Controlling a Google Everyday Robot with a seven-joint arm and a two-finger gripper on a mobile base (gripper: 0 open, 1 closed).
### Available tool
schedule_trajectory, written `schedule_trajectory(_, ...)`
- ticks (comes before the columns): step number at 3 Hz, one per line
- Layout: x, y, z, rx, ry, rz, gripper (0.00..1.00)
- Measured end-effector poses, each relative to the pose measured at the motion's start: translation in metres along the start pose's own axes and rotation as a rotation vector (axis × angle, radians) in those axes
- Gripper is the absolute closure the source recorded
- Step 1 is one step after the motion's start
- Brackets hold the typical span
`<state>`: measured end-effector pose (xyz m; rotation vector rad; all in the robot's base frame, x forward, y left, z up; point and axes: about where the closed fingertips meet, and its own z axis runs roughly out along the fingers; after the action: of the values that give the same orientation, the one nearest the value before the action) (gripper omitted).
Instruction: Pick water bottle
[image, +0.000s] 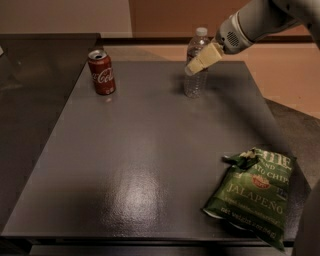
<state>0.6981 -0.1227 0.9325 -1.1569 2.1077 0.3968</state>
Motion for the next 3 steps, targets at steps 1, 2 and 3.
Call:
schedule_trajectory(1, -0.005, 0.003, 0.001, -0.022, -0.011, 0.001, 0.41)
schedule_trajectory(2, -0.014, 0.009, -0.007, -0.035, -0.021, -0.011, 0.65)
schedule_trajectory(3, -0.032, 0.02, -0.033, -0.024, -0.047, -0.06, 0.88)
